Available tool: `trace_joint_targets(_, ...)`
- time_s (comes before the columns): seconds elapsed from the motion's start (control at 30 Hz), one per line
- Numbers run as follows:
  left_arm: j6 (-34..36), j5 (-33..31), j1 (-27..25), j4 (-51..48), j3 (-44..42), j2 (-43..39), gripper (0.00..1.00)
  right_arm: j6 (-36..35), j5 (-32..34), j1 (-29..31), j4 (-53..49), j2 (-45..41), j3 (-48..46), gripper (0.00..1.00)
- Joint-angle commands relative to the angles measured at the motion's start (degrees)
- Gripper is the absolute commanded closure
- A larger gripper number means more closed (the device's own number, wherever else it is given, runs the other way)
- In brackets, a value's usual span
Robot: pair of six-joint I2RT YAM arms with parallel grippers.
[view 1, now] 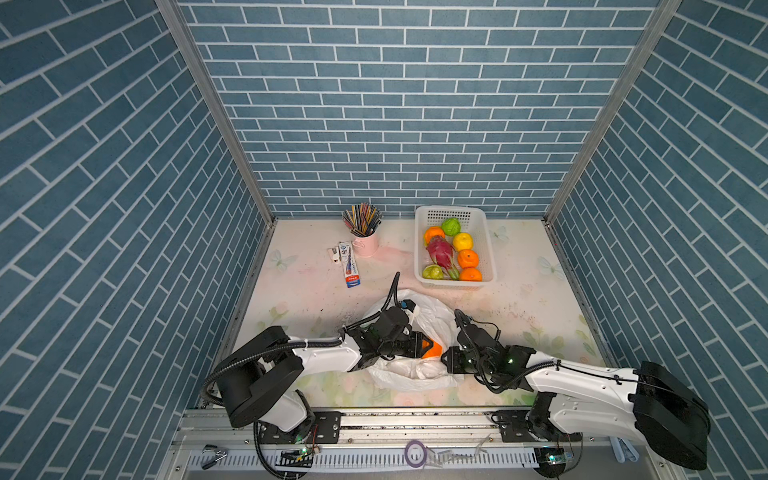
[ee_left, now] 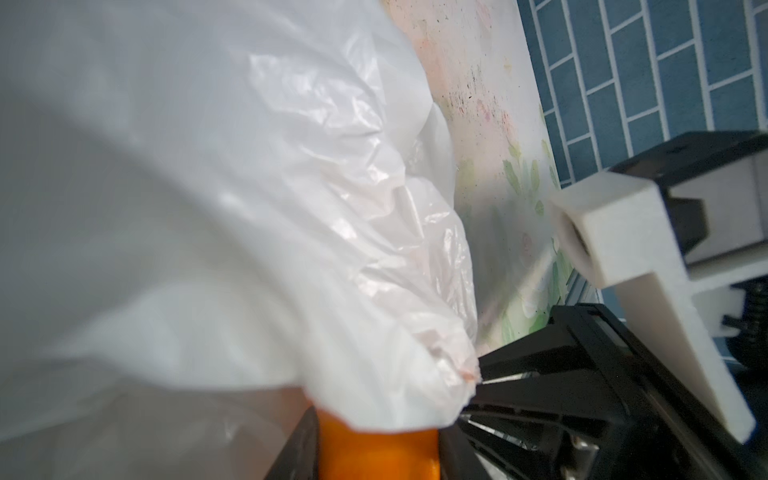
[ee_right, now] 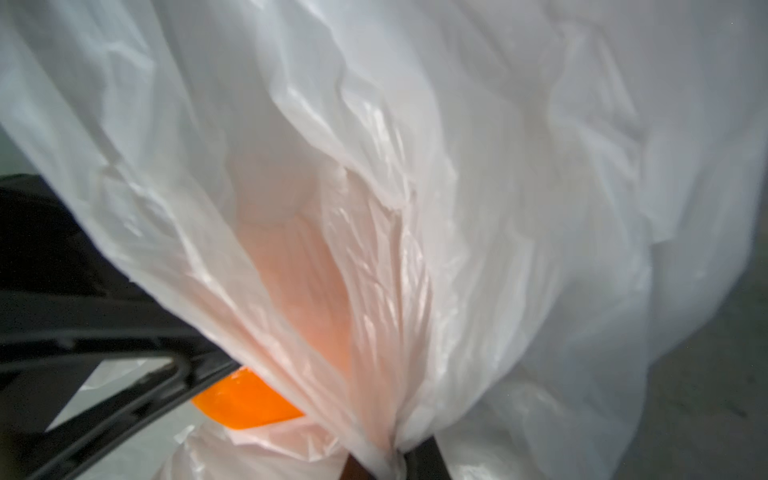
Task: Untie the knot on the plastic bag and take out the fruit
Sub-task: 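Close the left gripper on the orange while the right gripper holds the bag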
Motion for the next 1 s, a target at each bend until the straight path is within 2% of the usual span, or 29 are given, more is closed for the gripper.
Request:
trace_joint_targets(0.0,0.36,1.66,-0.1,3.52,1.36,0.89,0.44,-0.78,0.78,0.14,-3.09,-0.14,-0.82,0.87)
trace_joint_targets(0.13,0.1,3.09,-0.14,4.93,1.62,2.53,0.44,-0.51,1.21,0.11,-3.49,-0.26,-0.67,0.87)
trace_joint_targets(0.3,-0.16,5.13,-0.12,5.43,1.67,4.26,0.54,-0.09,2.23,0.08,-4.18,-0.44,-0.61,0.87)
trace_joint_targets(0.37,-0.3,5.85,-0.12,5.17,1.66,5.09,0.54,-0.07,2.78,0.08,-4.65,-0.61,-0.31,0.87)
trace_joint_targets(0.4,-0.19,6.38,-0.15,4.95,1.83,5.54,0.52,-0.07,2.98,0.08,-4.73,-0.78,-0.13,0.87)
trace_joint_targets(0.5,0.43,6.27,-0.46,3.19,2.54,6.52,0.36,-0.16,3.42,0.01,-4.78,-1.14,-0.02,0.87)
trace_joint_targets(0.6,1.44,5.98,-0.56,1.49,3.37,7.31,0.34,-0.16,3.5,-0.12,-4.82,-1.32,0.05,0.87)
trace_joint_targets(0.8,3.35,8.76,-1.24,4.42,2.68,7.45,0.48,0.01,3.6,-0.5,-4.99,-1.38,0.17,0.87)
trace_joint_targets(0.97,6.57,11.8,-2.17,3.58,2.64,7.54,0.55,1.13,6.86,-1.29,-7.75,-3.41,0.68,0.87)
